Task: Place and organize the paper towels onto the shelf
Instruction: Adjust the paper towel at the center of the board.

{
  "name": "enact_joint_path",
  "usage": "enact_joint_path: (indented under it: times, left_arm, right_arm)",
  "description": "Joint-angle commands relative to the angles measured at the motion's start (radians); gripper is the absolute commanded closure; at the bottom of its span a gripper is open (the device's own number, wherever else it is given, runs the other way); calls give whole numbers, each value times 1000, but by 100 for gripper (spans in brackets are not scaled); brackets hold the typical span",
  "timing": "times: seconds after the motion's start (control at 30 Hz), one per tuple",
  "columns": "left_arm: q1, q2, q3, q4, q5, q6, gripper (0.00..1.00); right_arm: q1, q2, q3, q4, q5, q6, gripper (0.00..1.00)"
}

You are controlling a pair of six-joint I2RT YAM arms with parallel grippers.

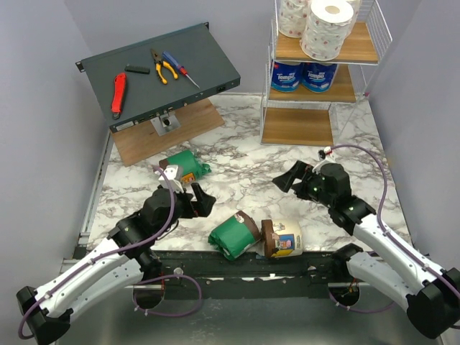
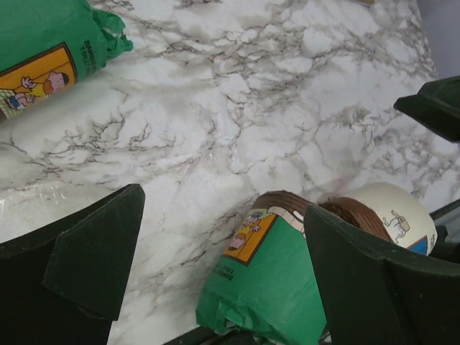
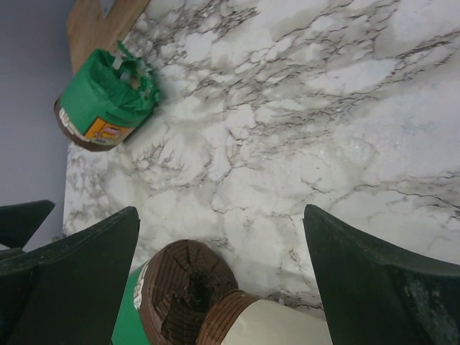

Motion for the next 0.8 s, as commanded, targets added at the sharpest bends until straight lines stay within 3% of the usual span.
enact_joint_path:
  times: [0.0, 0.23, 0.43, 0.63, 0.77]
  left_arm:
    - [6, 12, 96, -160, 144, 22, 1]
    - [11, 14, 215, -466, 395, -40, 1]
    - [12, -169, 40, -245, 596, -225, 2]
    - [11, -284, -159, -60, 529, -417, 4]
    - [8, -335, -173, -73, 475, -483, 6]
  right_arm:
    - [3, -31, -38, 97, -174, -42, 2]
    - [4, 41, -44, 141, -267, -52, 4]
    - [3, 99, -64, 252, -318, -15, 5]
    - [4, 96, -66, 285, -307, -18, 6]
    - [3, 89, -48, 255, -282, -39, 6]
